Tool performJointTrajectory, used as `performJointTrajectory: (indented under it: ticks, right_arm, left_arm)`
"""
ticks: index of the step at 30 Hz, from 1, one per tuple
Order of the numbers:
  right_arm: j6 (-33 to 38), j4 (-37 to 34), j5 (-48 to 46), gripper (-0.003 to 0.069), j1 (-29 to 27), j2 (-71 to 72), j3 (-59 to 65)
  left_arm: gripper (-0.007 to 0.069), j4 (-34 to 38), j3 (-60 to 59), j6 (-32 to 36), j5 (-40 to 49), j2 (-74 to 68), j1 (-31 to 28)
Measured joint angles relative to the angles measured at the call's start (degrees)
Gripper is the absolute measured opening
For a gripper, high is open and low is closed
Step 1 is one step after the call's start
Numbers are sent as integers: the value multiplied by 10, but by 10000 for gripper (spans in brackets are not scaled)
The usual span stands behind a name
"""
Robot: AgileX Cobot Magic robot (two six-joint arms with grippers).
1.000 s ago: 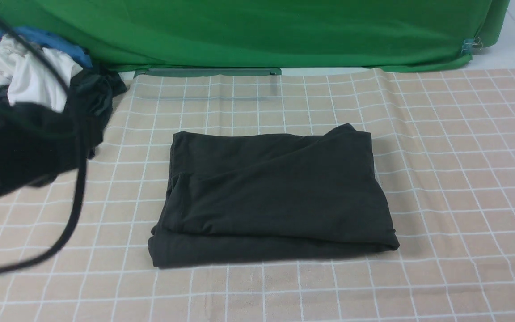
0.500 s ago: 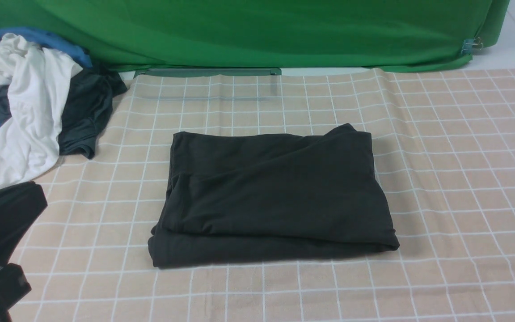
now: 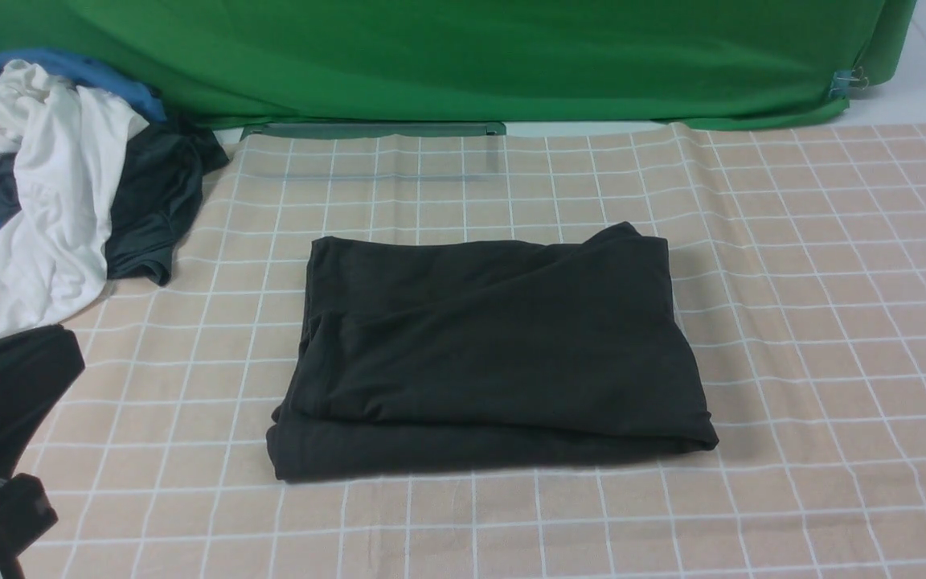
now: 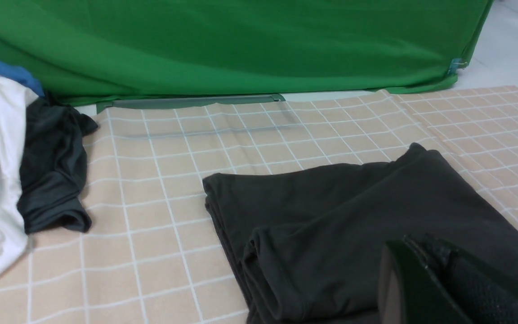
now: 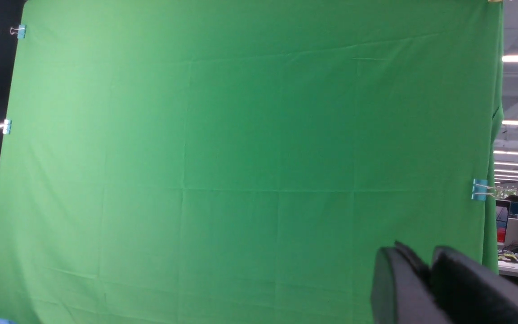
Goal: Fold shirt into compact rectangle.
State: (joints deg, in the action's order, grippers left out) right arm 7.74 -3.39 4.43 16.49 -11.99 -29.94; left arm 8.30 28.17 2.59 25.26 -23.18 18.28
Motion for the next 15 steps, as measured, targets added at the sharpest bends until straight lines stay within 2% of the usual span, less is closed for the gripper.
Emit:
performJointTrajectory:
  ticks: [5, 10, 13, 15]
  right_arm:
    - [0, 0, 0, 144, 0, 0, 0]
    - [0, 0, 0, 144, 0, 0, 0]
    - [0, 0, 0, 144, 0, 0, 0]
    - [0, 0, 0, 146, 0, 0, 1]
  left_arm:
    - [20, -13, -47, 39, -98, 36, -23]
    - [20, -20, -191, 46, -227, 116, -95]
    - [20, -22, -262, 46, -248, 160, -133]
    - [20, -24, -282, 46, -225, 192, -150]
